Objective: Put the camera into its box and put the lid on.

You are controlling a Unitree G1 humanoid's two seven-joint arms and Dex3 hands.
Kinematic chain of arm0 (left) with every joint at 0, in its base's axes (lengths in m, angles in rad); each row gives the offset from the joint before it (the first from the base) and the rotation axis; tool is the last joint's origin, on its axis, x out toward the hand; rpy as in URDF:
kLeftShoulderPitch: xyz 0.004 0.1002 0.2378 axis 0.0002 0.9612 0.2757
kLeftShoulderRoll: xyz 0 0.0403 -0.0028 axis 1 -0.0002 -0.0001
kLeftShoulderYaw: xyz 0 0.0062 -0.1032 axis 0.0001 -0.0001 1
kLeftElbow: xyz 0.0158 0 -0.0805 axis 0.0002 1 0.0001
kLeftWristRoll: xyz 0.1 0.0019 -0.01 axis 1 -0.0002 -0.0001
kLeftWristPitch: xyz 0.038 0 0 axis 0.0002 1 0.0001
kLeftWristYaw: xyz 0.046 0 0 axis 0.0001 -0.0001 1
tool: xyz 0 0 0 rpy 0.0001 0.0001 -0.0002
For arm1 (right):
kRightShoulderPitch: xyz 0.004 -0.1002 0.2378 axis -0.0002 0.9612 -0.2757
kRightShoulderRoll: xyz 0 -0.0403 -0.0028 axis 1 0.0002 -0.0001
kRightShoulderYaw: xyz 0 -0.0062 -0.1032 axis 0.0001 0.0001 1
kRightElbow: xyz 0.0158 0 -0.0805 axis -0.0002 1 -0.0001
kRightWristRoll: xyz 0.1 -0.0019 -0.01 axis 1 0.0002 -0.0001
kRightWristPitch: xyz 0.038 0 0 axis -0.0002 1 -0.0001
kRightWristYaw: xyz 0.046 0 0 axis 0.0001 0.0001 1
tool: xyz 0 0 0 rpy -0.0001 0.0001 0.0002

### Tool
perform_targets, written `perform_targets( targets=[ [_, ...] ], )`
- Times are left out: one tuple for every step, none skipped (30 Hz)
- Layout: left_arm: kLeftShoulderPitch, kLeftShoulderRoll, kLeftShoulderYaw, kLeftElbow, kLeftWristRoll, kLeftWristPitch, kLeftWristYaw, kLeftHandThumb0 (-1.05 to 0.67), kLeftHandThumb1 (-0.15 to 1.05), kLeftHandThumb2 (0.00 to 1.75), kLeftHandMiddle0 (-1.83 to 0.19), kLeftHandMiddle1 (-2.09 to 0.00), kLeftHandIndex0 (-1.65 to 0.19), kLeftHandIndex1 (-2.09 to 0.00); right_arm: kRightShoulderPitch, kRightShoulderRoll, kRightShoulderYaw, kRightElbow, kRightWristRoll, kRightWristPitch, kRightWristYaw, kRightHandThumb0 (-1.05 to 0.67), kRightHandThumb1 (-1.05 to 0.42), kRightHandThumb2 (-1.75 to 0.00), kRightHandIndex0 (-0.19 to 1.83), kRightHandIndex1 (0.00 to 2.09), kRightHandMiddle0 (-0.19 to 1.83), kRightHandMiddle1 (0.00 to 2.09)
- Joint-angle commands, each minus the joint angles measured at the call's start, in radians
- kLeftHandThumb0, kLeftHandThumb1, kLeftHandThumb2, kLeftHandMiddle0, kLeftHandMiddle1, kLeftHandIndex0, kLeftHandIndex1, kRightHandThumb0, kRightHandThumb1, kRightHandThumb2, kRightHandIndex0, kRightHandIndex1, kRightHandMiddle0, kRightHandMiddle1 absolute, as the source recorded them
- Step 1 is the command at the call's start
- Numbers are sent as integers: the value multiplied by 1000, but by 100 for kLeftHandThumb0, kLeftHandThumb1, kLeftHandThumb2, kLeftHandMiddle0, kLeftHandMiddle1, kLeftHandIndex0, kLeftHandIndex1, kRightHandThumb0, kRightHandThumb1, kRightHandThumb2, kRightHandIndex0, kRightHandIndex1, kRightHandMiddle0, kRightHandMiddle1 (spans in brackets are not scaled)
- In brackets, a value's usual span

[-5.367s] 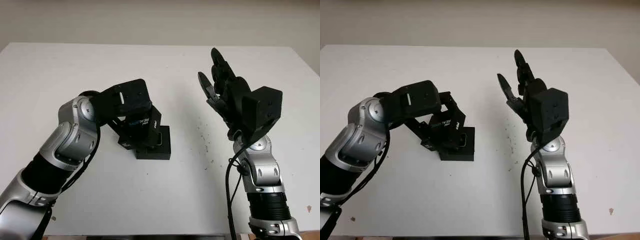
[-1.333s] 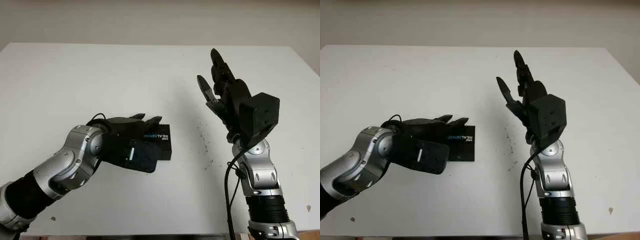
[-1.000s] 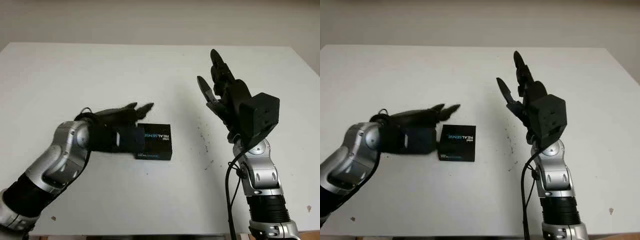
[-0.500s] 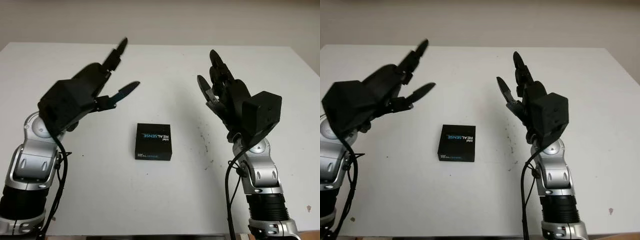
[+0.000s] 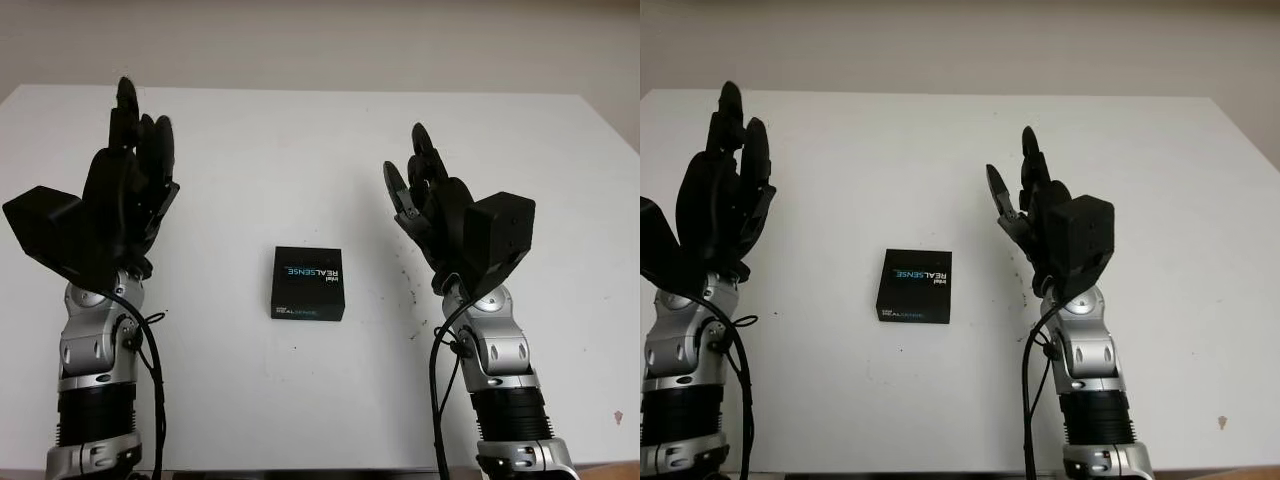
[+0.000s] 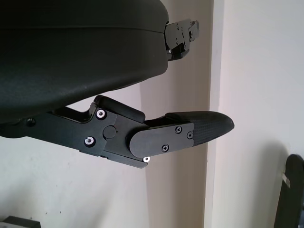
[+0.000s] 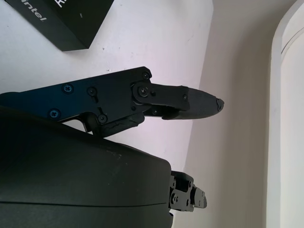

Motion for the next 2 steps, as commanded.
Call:
perform_targets(
  targets=[
    [15,-3,-3,-1,-6,-20,0,-72,105,58,19,0,19,0,-23,2,2,4,0,-17,1,-62,-105,-52,-19,0,-19,0],
    [21,-4,-7,-4,-7,-24,-1,-72,105,58,19,0,19,0,-23,1,3,1,2,-13,4,-62,-105,-52,-19,0,-19,0]
  ],
)
